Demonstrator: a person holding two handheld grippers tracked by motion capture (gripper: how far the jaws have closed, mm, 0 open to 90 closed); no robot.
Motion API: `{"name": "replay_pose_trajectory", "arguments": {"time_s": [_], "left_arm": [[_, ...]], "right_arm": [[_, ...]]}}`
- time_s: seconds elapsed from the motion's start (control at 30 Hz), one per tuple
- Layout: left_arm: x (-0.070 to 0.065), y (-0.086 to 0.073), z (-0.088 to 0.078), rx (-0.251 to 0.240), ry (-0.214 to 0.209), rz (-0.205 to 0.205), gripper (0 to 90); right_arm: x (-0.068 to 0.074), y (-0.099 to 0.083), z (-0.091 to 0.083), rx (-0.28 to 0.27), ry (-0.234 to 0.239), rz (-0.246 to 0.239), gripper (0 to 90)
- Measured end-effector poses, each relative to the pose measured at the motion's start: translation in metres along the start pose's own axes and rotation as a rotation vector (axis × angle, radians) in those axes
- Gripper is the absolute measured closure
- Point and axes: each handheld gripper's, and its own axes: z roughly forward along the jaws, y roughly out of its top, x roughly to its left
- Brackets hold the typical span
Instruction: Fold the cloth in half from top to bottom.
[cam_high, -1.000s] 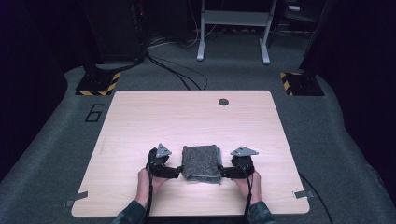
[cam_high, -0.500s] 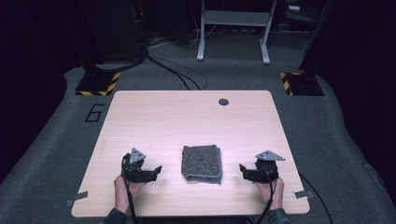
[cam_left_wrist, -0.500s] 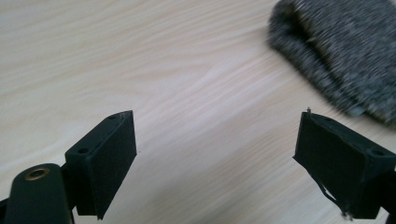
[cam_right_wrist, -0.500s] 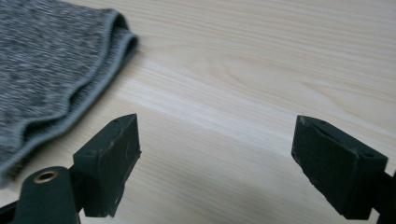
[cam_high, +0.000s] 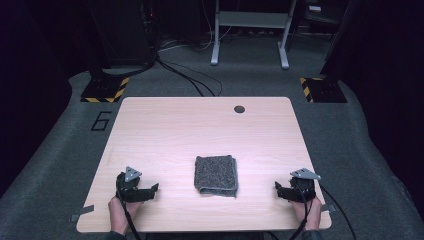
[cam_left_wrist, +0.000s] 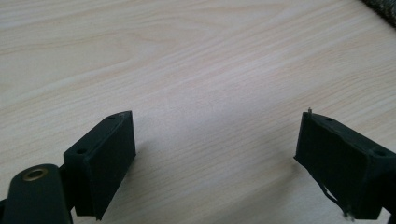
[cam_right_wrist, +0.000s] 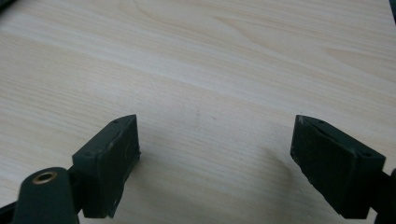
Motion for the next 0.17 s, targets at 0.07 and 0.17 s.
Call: {"name": "replay_pose_trajectory", "arguments": {"time_s": [0.07, 0.17], "left_arm": [[0.0006, -0.0016, 0.0002, -0.009, 0.008, -0.004, 11.2], [0.002, -0.0029, -0.0007, -0.005, 0.018, 0.004, 11.2]], "right_arm": [[-0.0023, -0.0036, 0.0001, -0.007, 0.012, 0.006, 14.7], [-0.0058, -0.0055, 0.0005, -0.014, 0.028, 0.016, 14.7]]}}
